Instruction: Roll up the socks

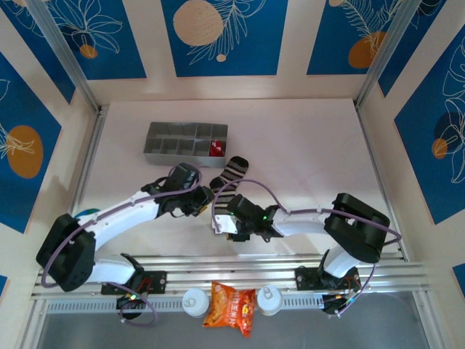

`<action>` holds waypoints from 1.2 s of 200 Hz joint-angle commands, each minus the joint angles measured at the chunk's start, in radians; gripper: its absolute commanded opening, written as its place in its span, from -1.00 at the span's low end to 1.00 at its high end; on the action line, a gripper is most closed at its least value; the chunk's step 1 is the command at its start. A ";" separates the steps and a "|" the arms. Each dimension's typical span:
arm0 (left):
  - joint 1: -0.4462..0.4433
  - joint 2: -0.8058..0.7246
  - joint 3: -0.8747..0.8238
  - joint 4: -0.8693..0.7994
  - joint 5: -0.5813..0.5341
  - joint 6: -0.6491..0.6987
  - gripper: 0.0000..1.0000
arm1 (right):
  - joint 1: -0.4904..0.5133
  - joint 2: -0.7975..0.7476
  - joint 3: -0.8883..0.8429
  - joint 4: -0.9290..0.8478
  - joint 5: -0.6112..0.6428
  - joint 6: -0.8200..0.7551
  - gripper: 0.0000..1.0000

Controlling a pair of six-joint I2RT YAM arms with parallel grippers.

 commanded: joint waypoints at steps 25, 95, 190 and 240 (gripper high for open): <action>-0.001 -0.151 -0.109 -0.046 -0.020 -0.089 -0.17 | -0.041 0.063 0.115 -0.107 0.009 0.057 -1.00; -0.006 -0.175 -0.197 0.018 -0.005 -0.361 0.29 | -0.135 0.018 0.166 -0.163 -0.377 0.402 -1.00; -0.041 0.120 -0.101 0.204 0.024 -0.504 0.28 | -0.293 0.136 0.245 -0.197 -0.702 0.571 -1.00; -0.050 0.013 -0.036 -0.045 -0.108 -0.496 0.28 | -0.313 0.181 0.279 -0.247 -0.701 0.620 -1.00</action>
